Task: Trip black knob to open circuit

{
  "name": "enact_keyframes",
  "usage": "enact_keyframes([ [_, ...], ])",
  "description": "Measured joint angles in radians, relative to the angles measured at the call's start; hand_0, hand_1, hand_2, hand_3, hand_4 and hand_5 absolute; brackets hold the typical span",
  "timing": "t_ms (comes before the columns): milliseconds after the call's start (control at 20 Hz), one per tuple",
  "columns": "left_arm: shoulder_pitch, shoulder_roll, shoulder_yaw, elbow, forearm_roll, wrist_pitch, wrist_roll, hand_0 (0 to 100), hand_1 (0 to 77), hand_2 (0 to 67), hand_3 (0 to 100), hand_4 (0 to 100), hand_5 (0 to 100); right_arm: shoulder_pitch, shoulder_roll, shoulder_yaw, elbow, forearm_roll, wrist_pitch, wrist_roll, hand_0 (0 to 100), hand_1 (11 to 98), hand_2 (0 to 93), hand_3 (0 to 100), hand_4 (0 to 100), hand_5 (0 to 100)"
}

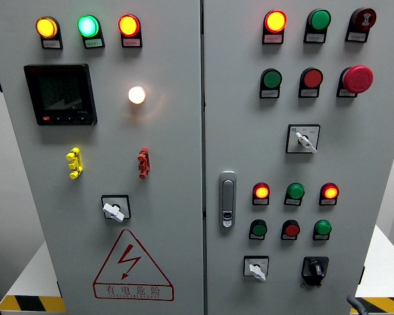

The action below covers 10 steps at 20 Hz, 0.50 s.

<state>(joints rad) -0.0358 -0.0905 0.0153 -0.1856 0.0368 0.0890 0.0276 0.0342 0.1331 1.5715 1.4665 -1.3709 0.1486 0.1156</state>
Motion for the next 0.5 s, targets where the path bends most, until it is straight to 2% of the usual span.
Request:
enact_keyframes([
  [300,0.0,0.0,0.0,0.0,0.0,0.0,0.0,0,0.0,19.6,26,10,9,0.045,0.0017,-0.001,-0.008,0.037,-0.002,-0.026,100,59.1,0.0,88,100,100],
  [500,0.0,0.0,0.0,0.0,0.0,0.0,0.0,0,0.0,19.6,26,10,9,0.066,0.0018,-0.001,-0.028,0.044,-0.003,-0.03,100,57.8,0.0,88,100,100],
])
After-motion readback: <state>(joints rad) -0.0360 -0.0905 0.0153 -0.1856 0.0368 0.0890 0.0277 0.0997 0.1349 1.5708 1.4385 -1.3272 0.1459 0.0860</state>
